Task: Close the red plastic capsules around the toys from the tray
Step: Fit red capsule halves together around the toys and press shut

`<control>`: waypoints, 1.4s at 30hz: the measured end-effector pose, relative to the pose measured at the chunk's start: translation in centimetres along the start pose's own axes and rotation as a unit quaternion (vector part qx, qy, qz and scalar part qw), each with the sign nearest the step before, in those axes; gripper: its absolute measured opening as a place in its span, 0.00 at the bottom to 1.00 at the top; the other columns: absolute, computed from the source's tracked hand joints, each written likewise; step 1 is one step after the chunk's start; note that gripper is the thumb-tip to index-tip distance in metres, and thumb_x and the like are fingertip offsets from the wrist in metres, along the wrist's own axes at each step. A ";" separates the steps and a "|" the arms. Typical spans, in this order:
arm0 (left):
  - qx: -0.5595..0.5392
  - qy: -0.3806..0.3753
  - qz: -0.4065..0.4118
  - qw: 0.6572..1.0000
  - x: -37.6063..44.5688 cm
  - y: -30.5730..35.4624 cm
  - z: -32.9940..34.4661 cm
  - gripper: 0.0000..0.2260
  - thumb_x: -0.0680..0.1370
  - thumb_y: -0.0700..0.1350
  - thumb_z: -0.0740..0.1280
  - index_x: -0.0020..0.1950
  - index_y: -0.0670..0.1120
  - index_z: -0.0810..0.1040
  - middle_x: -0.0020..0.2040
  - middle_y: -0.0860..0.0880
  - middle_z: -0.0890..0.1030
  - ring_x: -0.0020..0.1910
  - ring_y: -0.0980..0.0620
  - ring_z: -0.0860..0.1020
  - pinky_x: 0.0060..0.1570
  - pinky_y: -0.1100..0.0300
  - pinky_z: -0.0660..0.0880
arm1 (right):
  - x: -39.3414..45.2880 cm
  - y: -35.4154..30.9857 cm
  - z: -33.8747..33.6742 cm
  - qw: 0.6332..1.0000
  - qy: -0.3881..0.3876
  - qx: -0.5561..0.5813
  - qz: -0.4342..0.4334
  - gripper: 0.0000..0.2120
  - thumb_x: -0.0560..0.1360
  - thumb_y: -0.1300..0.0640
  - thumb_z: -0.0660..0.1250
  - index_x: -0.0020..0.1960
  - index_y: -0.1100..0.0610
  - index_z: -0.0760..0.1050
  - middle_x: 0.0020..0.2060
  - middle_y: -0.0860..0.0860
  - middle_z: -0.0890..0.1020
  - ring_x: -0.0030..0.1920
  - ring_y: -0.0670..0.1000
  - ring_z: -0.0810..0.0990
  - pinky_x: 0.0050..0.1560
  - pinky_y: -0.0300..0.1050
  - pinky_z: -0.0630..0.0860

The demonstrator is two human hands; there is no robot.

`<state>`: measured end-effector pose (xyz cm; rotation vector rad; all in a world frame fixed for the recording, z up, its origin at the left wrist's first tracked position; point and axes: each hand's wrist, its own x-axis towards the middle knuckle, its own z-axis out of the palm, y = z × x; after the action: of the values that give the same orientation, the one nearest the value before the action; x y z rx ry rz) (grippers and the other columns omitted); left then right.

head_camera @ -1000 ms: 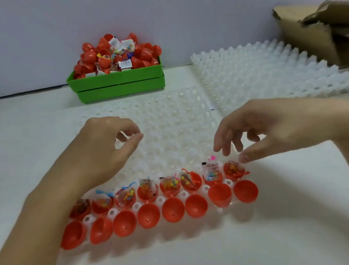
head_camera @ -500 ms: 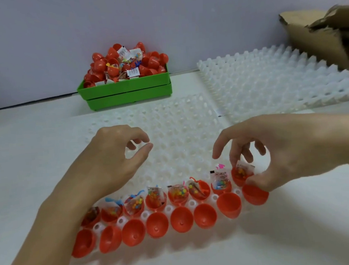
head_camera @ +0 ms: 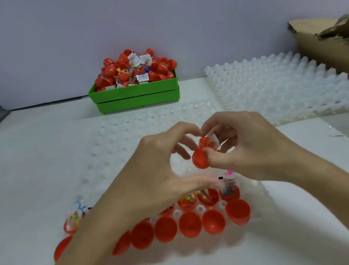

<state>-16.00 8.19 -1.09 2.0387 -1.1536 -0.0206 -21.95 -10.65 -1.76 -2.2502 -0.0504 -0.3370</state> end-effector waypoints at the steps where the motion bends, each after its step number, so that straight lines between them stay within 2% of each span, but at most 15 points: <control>1: -0.003 0.012 0.003 1.000 0.1 0.0 0.4 0.28 0.63 0.58 0.80 0.58 0.54 0.76 0.45 0.57 0.82 0.47 0.58 0.81 0.50 0.63 0.77 | 0.0 0.0 0.5 1.000 0.008 -0.001 -0.001 0.11 0.65 0.50 0.75 0.47 0.48 0.80 0.35 0.46 0.84 0.36 0.44 0.83 0.38 0.42 0.81; 3: -0.016 0.040 0.006 0.999 0.3 0.0 0.9 0.25 0.65 0.49 0.81 0.57 0.50 0.76 0.43 0.55 0.83 0.45 0.57 0.82 0.50 0.60 0.78 | -0.1 0.0 1.0 0.999 0.031 -0.010 -0.007 0.09 0.66 0.52 0.74 0.46 0.48 0.80 0.34 0.45 0.83 0.36 0.43 0.83 0.38 0.41 0.80; 6: -0.042 0.064 0.000 0.997 0.3 -0.4 1.1 0.19 0.68 0.43 0.78 0.57 0.48 0.78 0.43 0.55 0.83 0.45 0.59 0.83 0.52 0.63 0.79 | 0.0 0.1 1.0 0.998 0.066 0.014 -0.008 0.07 0.68 0.50 0.73 0.46 0.48 0.80 0.35 0.44 0.83 0.38 0.43 0.83 0.39 0.40 0.80; 11: -0.110 0.091 -0.044 0.989 0.4 -1.2 0.3 0.17 0.71 0.37 0.76 0.55 0.50 0.79 0.43 0.53 0.83 0.46 0.56 0.83 0.49 0.66 0.79 | 0.2 0.2 0.4 0.990 0.015 0.137 -0.001 0.09 0.72 0.48 0.74 0.51 0.48 0.81 0.41 0.49 0.82 0.45 0.47 0.84 0.45 0.50 0.82; 14: -0.175 0.092 -0.060 0.978 0.5 -1.3 -0.2 0.15 0.71 0.39 0.75 0.55 0.51 0.79 0.44 0.52 0.84 0.47 0.52 0.84 0.47 0.64 0.79 | 0.1 0.2 0.1 0.982 0.002 0.189 -0.009 0.12 0.72 0.53 0.75 0.55 0.47 0.80 0.46 0.50 0.83 0.49 0.49 0.84 0.48 0.44 0.82; 18: -0.194 0.082 -0.044 0.977 0.5 -1.2 -0.2 0.15 0.71 0.40 0.74 0.55 0.51 0.79 0.44 0.52 0.85 0.46 0.50 0.84 0.47 0.64 0.79 | 0.2 0.1 0.4 0.973 0.032 0.228 -0.013 0.14 0.70 0.62 0.75 0.54 0.52 0.80 0.44 0.52 0.85 0.44 0.51 0.86 0.44 0.37 0.80; 24: -0.183 0.106 0.002 0.977 0.6 -1.0 -0.3 0.12 0.73 0.38 0.71 0.54 0.51 0.77 0.44 0.51 0.84 0.46 0.45 0.82 0.46 0.62 0.78 | 0.0 -0.3 0.6 0.959 0.070 0.271 -0.048 0.14 0.68 0.60 0.74 0.52 0.56 0.75 0.42 0.57 0.86 0.42 0.56 0.86 0.44 0.43 0.82; 27: -0.141 0.102 0.041 0.984 0.6 -0.9 -0.4 0.11 0.74 0.36 0.69 0.53 0.49 0.79 0.46 0.53 0.82 0.46 0.46 0.81 0.44 0.60 0.78 | -0.1 -0.4 0.8 0.960 0.075 0.261 -0.069 0.12 0.69 0.59 0.73 0.51 0.57 0.76 0.43 0.57 0.85 0.43 0.57 0.86 0.46 0.47 0.83; 33: -0.080 0.099 0.053 0.990 0.5 -0.8 -0.4 0.11 0.75 0.36 0.68 0.54 0.48 0.83 0.46 0.57 0.81 0.46 0.51 0.80 0.42 0.64 0.77 | -0.1 -0.2 1.1 0.961 0.081 0.253 -0.078 0.12 0.69 0.60 0.73 0.52 0.58 0.79 0.43 0.55 0.85 0.44 0.55 0.86 0.49 0.44 0.83; 42: -0.072 0.103 0.055 0.991 0.4 -0.8 -0.4 0.13 0.76 0.37 0.68 0.57 0.50 0.81 0.48 0.56 0.82 0.47 0.51 0.80 0.42 0.58 0.79 | 0.0 0.0 1.4 0.960 0.080 0.253 -0.092 0.14 0.71 0.61 0.72 0.56 0.57 0.78 0.44 0.55 0.85 0.46 0.56 0.86 0.50 0.47 0.82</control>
<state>-15.03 8.36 -1.18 1.8030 -1.0992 0.1533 -21.68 -9.56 -2.62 -1.7083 -0.2363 -0.5396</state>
